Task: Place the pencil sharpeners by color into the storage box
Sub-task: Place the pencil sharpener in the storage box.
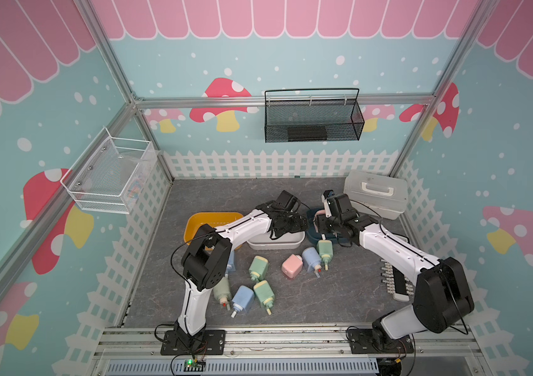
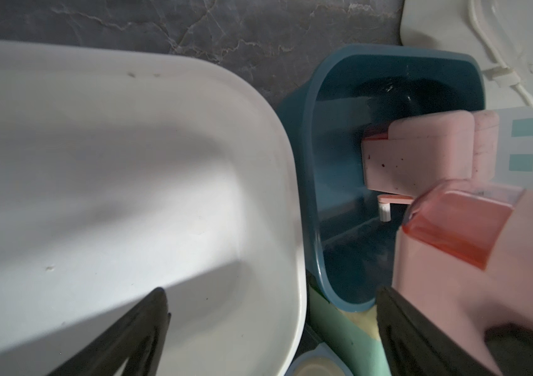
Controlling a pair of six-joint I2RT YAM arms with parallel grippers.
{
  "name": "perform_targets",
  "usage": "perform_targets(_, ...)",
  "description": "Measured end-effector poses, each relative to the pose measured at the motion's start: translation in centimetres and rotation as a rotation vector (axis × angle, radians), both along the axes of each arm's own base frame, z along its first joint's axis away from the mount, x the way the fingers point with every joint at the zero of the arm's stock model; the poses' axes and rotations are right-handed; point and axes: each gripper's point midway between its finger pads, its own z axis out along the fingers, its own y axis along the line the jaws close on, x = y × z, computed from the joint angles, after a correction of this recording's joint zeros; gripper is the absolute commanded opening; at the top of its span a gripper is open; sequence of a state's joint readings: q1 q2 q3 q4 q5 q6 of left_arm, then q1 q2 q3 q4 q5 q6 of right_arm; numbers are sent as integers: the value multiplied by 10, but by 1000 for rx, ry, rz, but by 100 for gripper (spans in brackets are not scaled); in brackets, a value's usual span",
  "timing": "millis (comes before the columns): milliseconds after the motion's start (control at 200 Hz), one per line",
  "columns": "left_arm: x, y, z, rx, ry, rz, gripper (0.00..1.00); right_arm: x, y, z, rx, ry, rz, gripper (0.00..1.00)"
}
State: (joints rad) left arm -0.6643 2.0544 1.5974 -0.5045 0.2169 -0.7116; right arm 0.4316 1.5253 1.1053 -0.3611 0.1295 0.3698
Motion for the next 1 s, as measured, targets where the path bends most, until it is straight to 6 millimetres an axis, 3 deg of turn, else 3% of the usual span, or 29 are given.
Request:
perform_targets(530, 5, -16, -9, -3, 16, -16, 99, 35, -1, -10, -113, 21, -32, 1)
perform_targets(1001, 8, -16, -14, 8, 25, -6, 99, 44, -9, -29, -200, 80, -67, 0)
